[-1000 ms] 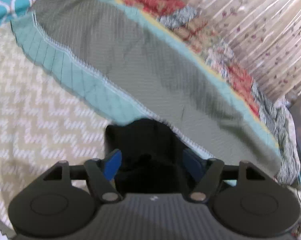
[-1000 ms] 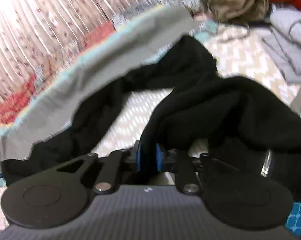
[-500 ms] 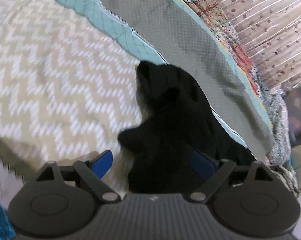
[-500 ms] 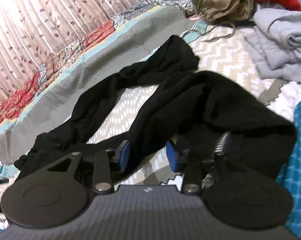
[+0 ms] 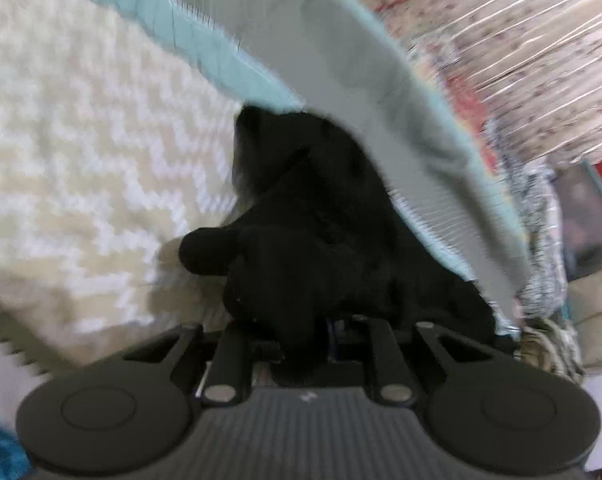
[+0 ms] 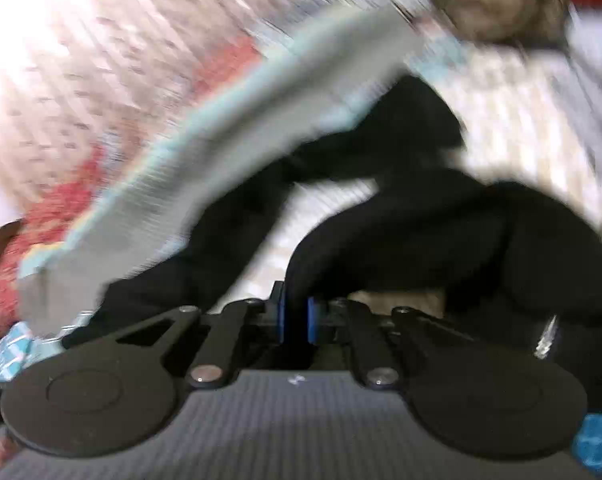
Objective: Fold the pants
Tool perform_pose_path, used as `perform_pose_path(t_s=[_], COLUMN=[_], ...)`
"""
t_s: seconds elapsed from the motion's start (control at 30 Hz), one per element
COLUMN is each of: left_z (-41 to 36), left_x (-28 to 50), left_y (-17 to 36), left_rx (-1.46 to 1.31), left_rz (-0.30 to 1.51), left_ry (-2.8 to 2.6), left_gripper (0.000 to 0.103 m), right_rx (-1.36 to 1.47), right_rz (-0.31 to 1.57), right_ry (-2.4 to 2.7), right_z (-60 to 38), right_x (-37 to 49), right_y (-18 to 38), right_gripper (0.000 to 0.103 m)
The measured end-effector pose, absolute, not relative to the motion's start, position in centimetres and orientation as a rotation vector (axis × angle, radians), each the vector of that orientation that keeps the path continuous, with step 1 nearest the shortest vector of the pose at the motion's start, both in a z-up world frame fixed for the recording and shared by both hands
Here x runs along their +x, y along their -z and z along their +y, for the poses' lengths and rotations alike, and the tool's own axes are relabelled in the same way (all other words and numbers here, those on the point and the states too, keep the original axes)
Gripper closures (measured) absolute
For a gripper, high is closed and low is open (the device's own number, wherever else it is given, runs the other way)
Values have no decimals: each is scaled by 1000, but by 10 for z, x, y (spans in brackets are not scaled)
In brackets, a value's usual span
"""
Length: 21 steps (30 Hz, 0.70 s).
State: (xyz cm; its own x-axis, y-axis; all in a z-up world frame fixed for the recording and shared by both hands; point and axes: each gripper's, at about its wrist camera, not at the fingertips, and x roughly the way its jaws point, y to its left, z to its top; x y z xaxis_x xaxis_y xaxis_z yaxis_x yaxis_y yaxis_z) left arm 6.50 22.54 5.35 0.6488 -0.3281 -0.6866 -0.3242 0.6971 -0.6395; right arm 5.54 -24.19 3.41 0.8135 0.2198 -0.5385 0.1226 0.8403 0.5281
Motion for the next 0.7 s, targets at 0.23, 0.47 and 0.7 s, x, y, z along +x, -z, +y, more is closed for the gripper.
perform_pose_path(t_s=[0.23, 0.47, 0.7], left_z=[259, 257, 259], left_x=[-31, -58, -66], left_y=[-82, -11, -54], left_rx=[-810, -791, -688], left_rz=[927, 1122, 1008], left_ry=[-66, -230, -241], left_gripper=[89, 77, 53], right_rx=[584, 535, 353], right_rz=[639, 858, 645], right_ry=[-208, -107, -1], right_z=[-230, -221, -239], right_x=[-27, -60, -33], right_y=[-45, 6, -55], right_gripper=[87, 68, 58])
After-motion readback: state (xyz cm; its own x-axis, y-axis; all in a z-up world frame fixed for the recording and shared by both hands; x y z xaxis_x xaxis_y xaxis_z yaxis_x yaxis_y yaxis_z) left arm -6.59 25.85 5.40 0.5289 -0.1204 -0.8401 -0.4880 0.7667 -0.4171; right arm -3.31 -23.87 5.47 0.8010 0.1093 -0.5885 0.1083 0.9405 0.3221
